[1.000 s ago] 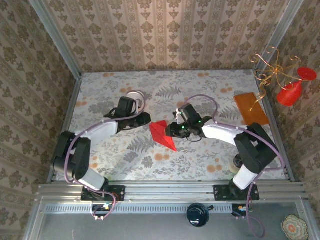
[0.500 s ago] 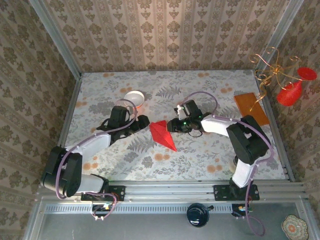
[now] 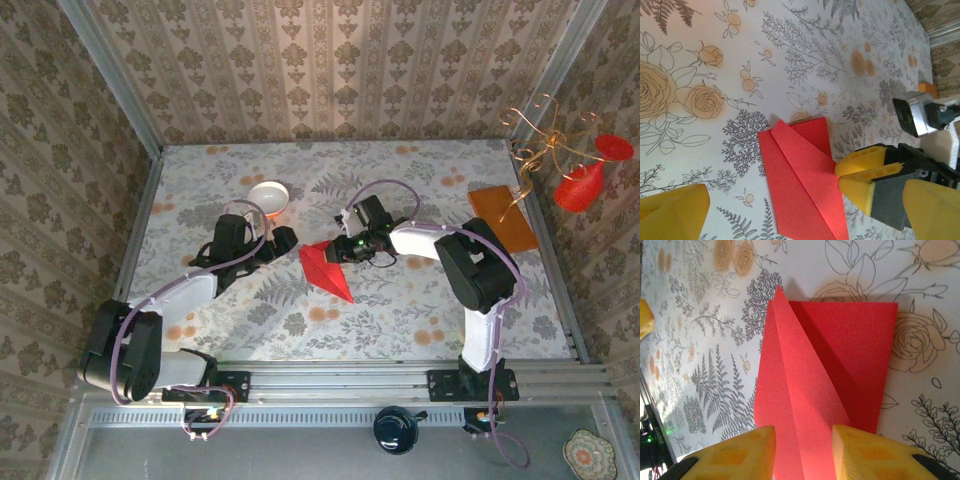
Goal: Fold a paper plane with a square sheet of paper (pick it up from the middle)
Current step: Turn over the paper at the center of the table.
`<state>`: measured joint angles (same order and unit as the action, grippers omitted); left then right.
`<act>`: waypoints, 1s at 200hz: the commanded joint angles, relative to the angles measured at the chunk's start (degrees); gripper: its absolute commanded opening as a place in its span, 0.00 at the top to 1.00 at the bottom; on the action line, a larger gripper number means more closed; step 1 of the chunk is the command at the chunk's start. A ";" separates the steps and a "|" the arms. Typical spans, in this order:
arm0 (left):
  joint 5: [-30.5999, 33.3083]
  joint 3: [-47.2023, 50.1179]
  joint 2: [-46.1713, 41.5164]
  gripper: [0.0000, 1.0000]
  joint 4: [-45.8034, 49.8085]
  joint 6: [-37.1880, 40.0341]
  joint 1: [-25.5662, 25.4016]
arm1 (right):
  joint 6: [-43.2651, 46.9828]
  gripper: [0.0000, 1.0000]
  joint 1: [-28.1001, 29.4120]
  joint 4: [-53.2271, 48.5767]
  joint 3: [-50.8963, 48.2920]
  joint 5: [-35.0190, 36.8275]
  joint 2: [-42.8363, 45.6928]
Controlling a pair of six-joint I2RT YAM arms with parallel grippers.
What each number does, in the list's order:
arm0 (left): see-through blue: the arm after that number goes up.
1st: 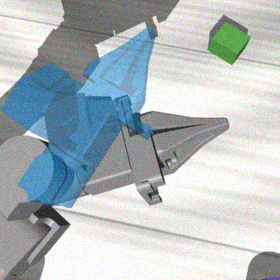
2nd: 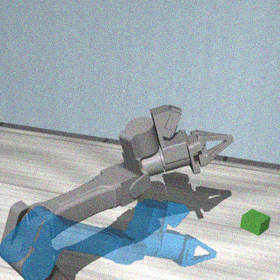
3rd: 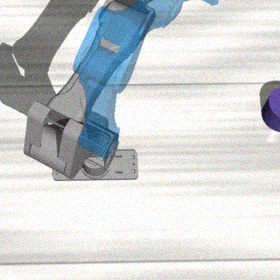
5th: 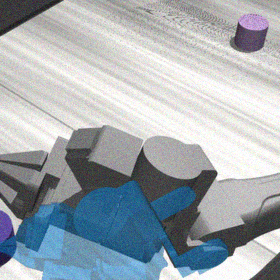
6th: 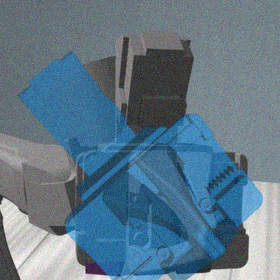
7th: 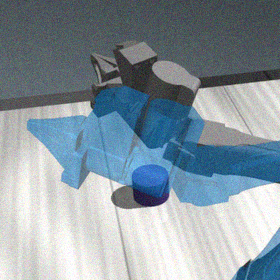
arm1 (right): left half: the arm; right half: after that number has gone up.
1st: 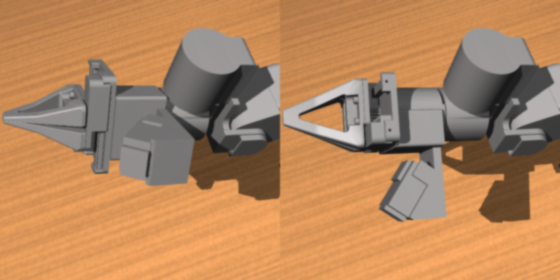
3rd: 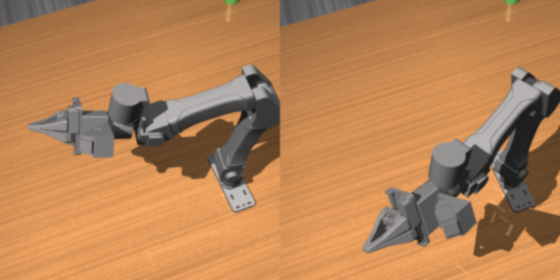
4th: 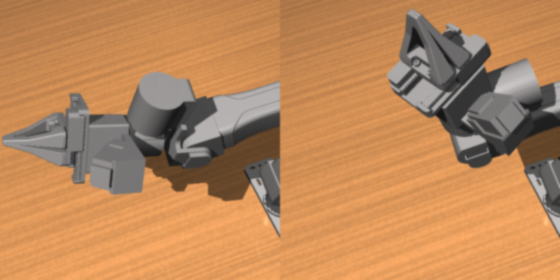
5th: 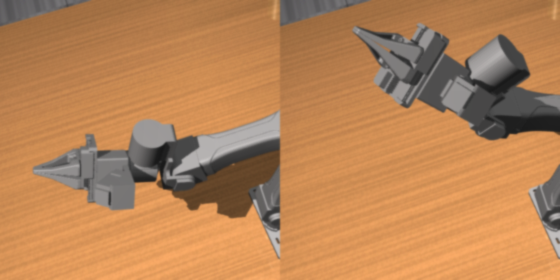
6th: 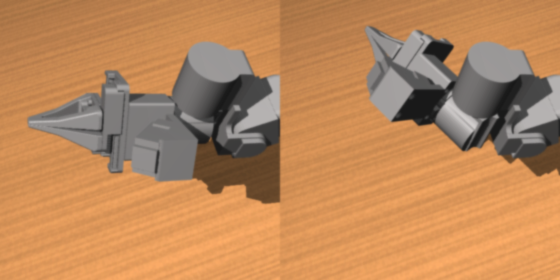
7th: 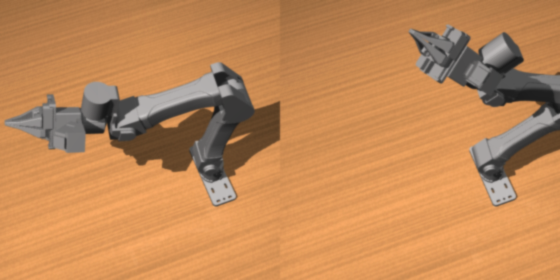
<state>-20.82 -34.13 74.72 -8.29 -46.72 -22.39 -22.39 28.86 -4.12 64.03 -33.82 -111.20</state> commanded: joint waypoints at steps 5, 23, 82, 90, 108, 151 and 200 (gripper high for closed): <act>-0.98 0.56 -1.11 0.00 -1.43 1.58 0.42 | 1.51 0.62 -0.12 -1.65 0.09 0.29 0.29; -1.05 0.31 -0.82 0.00 -1.20 1.78 0.42 | 0.40 0.59 -0.20 0.47 -1.60 2.09 1.81; -1.37 0.03 0.27 0.00 -1.28 1.72 0.42 | -1.27 0.62 -0.32 2.64 -3.30 5.82 3.26; -1.45 0.11 0.43 0.00 -1.28 1.72 0.44 | -1.19 0.63 -0.39 2.53 -3.36 5.80 2.99; -1.51 0.12 0.38 0.00 -1.26 1.75 0.47 | -1.27 0.64 -0.37 2.60 -3.40 5.54 2.65; -1.59 0.12 0.43 0.00 -1.11 1.52 0.42 | -0.44 0.72 -0.46 2.23 -2.91 3.62 2.44; -1.85 -0.15 0.51 0.00 -1.02 1.63 0.42 | 0.06 0.76 -0.39 3.48 -3.03 -1.92 1.52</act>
<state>-21.43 -34.13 74.94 -8.67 -46.48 -22.39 -22.90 28.73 -1.50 60.88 -32.01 -109.45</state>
